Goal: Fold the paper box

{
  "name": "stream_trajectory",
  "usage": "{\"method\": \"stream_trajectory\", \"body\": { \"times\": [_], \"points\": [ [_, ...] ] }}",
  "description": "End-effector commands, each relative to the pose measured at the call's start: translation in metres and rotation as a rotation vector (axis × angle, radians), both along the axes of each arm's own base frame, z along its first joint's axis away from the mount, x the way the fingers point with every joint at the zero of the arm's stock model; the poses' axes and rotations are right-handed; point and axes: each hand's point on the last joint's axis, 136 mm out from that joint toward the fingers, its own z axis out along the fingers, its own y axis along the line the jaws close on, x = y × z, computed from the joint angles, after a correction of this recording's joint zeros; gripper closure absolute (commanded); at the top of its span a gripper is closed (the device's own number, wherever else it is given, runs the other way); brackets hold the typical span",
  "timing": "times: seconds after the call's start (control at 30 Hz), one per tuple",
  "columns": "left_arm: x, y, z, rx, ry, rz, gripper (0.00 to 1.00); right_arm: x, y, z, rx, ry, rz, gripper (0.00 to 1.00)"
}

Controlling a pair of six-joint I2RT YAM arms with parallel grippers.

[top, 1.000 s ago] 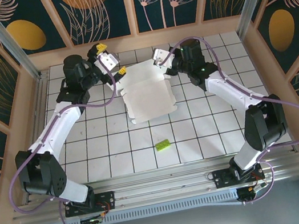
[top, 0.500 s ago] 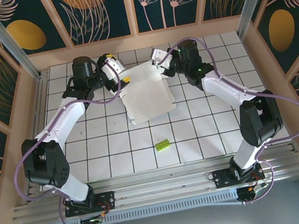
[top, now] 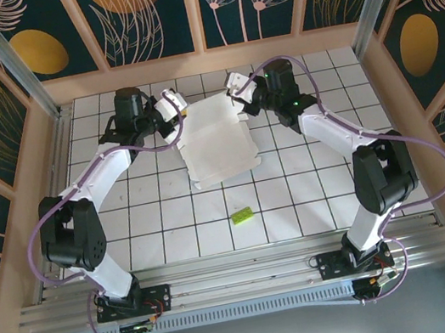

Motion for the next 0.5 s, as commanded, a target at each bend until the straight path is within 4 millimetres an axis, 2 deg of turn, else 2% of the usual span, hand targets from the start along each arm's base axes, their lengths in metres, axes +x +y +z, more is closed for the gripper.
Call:
{"method": "stream_trajectory", "body": {
  "times": [0.0,0.03,0.07,0.1,0.13,0.2,0.27,0.33,0.4,0.47],
  "points": [
    [-0.003,-0.008,-0.004,0.031,-0.011,-0.045,0.82,0.007,0.006,0.014,0.102,0.011,-0.007,1.0],
    [-0.003,-0.01,-0.005,0.049,-0.018,-0.046,0.83,0.008,0.006,0.017,0.141,0.029,-0.024,0.99],
    [-0.002,-0.01,-0.004,0.068,-0.031,-0.043,0.85,0.009,0.006,0.023,0.201,0.062,-0.049,0.92],
    [-0.001,-0.011,-0.004,0.086,-0.044,-0.038,0.86,0.01,0.006,0.028,0.263,0.106,-0.074,0.8],
    [0.003,-0.012,-0.019,0.116,-0.034,-0.034,0.87,0.011,0.005,0.039,0.348,0.158,-0.108,0.67],
    [0.006,-0.012,-0.025,0.162,-0.052,-0.022,0.91,0.01,-0.003,0.058,0.544,0.299,-0.199,0.52],
    [0.008,-0.012,-0.032,0.203,-0.067,-0.013,0.94,0.005,-0.018,0.071,0.784,0.491,-0.286,0.5],
    [0.009,-0.014,-0.036,0.231,-0.08,-0.016,0.95,0.0,-0.034,0.071,1.017,0.705,-0.363,0.53],
    [0.008,-0.017,-0.041,0.253,-0.085,-0.025,0.95,-0.004,-0.049,0.055,1.245,0.909,-0.461,0.54],
    [0.006,-0.021,-0.048,0.276,-0.092,-0.036,0.96,-0.011,-0.058,0.028,1.449,1.121,-0.578,0.53]
  ]
}}
